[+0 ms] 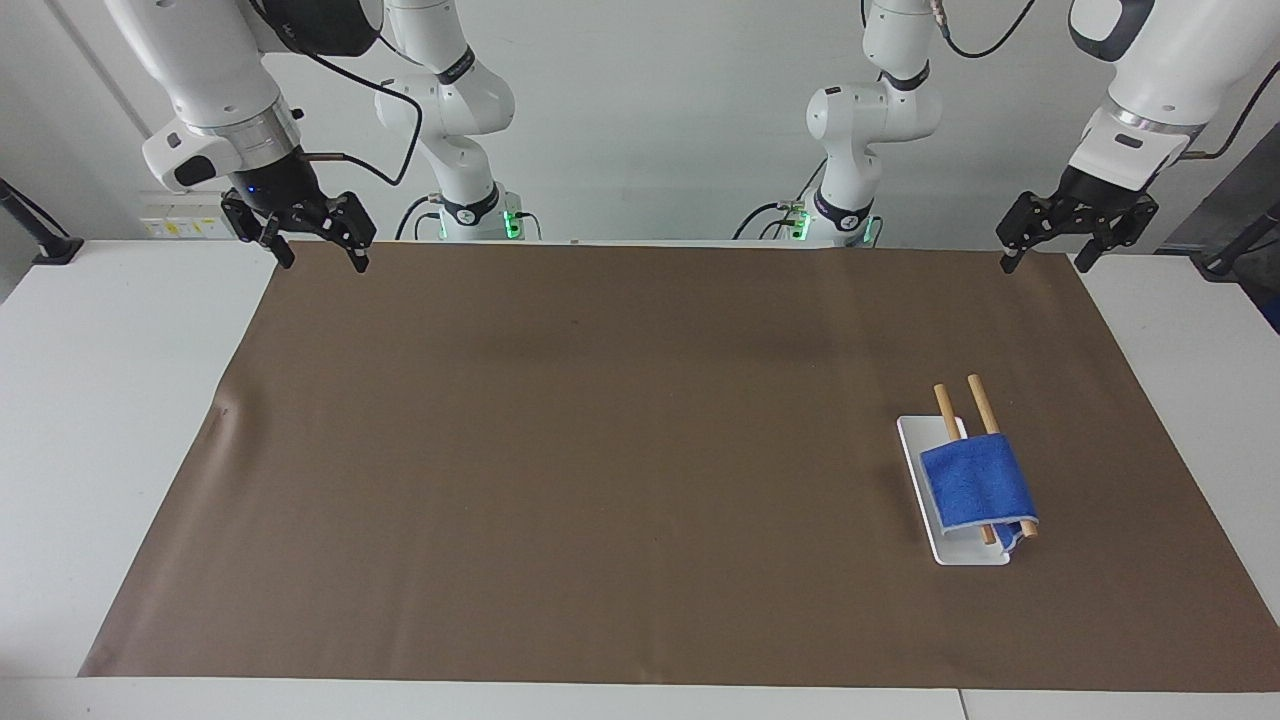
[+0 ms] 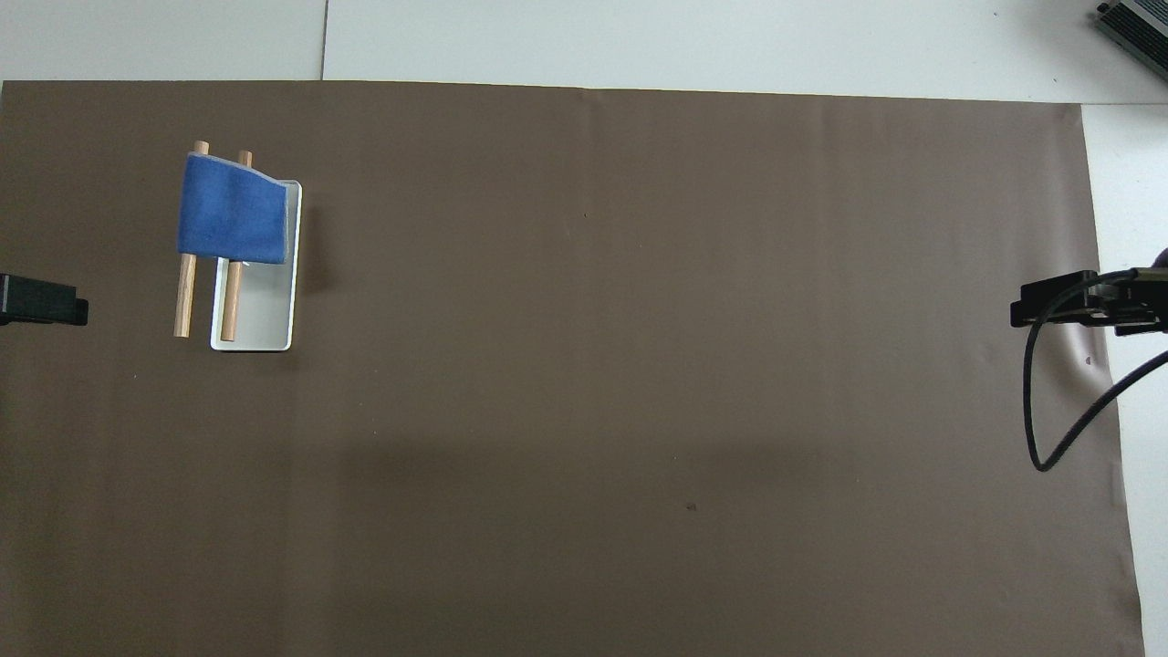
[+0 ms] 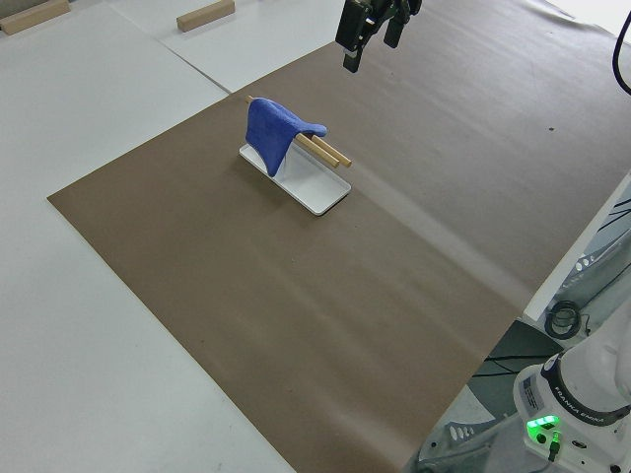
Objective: Right arm passes towel to left arm to hang
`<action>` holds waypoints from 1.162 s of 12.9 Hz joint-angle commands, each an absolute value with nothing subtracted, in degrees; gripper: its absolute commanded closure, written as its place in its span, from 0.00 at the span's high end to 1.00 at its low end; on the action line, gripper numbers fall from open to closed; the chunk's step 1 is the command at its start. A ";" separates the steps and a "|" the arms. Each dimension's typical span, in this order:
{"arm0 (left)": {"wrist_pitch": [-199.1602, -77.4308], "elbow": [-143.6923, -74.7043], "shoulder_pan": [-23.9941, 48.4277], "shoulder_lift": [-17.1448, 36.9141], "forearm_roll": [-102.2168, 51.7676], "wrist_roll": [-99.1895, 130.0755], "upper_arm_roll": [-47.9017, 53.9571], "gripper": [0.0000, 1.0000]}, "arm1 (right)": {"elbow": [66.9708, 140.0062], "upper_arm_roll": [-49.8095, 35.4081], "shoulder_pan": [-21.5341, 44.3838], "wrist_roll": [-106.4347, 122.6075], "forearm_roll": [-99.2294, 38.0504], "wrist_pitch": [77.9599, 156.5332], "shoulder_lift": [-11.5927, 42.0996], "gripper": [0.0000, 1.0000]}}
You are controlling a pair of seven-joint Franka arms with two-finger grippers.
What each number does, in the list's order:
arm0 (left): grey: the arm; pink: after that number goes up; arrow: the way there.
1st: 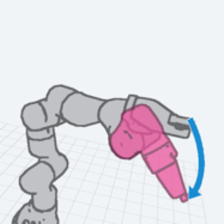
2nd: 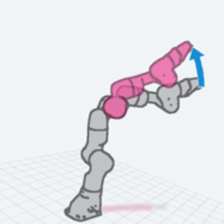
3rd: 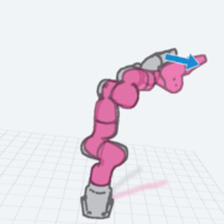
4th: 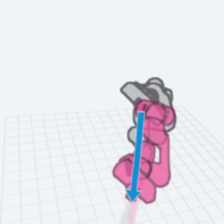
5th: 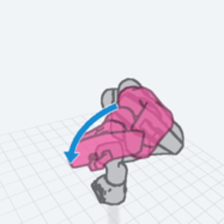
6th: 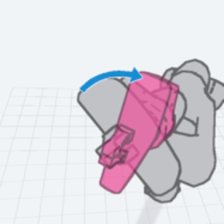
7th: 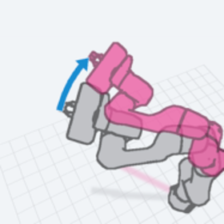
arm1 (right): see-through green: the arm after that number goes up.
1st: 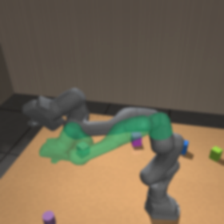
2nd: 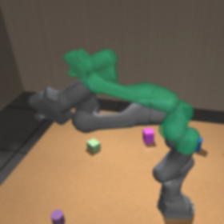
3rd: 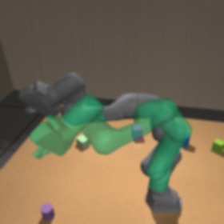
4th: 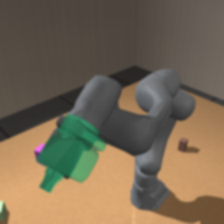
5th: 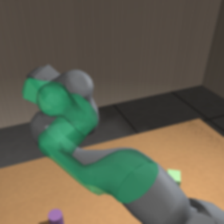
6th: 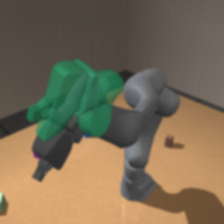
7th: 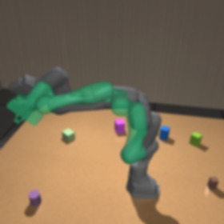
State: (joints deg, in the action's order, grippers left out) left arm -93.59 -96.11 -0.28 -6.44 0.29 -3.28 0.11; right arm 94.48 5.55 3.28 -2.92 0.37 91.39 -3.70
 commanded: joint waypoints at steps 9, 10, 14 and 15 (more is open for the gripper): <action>-86.57 -86.13 0.17 -0.26 -0.35 -3.87 -0.18 1.00 | 87.53 4.75 3.25 -4.83 0.53 87.00 -0.79 1.00; -86.14 -86.31 0.44 -0.61 -0.26 -3.78 -0.18 1.00 | 87.97 4.75 3.34 -4.92 0.53 87.53 -0.96 1.00; -84.38 -87.28 0.53 -1.32 -0.18 -3.25 -0.26 1.00 | 87.89 4.22 3.25 -5.10 0.53 86.84 -0.97 1.00; -84.38 -87.19 0.53 -1.32 -0.18 -3.16 -0.26 1.00 | 87.98 4.22 3.25 -5.18 0.53 86.92 -0.97 1.00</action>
State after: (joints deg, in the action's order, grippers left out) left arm -85.80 -87.74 -0.17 -0.98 -0.08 -3.28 0.32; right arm 86.99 4.53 3.43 -3.66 1.18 86.39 -0.34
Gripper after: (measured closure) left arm 0.000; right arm 0.000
